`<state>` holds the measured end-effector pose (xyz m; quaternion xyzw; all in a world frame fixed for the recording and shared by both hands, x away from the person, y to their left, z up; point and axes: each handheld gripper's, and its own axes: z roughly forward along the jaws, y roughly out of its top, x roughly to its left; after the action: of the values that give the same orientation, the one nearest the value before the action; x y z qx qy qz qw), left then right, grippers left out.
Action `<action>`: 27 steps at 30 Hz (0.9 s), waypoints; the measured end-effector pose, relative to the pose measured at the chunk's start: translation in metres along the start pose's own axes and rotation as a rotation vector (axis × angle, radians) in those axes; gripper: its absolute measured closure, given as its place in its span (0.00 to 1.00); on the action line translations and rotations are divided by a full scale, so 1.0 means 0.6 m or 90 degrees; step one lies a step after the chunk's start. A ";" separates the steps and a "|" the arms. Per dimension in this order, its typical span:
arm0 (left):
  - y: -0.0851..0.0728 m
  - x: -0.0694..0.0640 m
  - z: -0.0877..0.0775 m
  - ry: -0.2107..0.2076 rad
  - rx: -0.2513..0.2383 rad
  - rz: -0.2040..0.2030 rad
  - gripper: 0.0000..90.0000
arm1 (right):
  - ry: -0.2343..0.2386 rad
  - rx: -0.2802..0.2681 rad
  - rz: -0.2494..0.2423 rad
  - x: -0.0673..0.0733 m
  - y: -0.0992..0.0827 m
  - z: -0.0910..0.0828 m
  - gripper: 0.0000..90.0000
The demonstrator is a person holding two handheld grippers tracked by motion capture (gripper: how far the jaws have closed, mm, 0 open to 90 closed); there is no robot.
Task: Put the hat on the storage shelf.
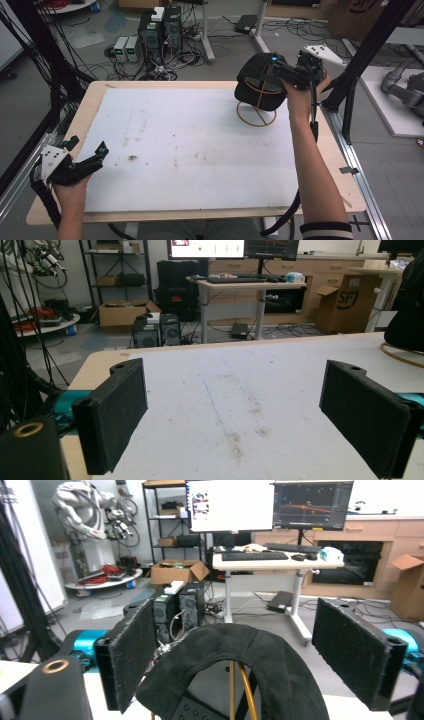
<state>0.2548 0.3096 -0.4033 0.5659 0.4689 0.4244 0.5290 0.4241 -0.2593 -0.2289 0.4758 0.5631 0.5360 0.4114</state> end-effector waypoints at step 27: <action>0.002 -0.007 0.002 -0.008 -0.002 0.003 0.13 | 0.047 -0.021 -0.011 -0.028 -0.119 -0.159 0.19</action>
<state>0.2556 0.3051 -0.4019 0.5685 0.4636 0.4231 0.5318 0.3280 -0.2940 -0.2924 0.4438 0.5732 0.5587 0.4029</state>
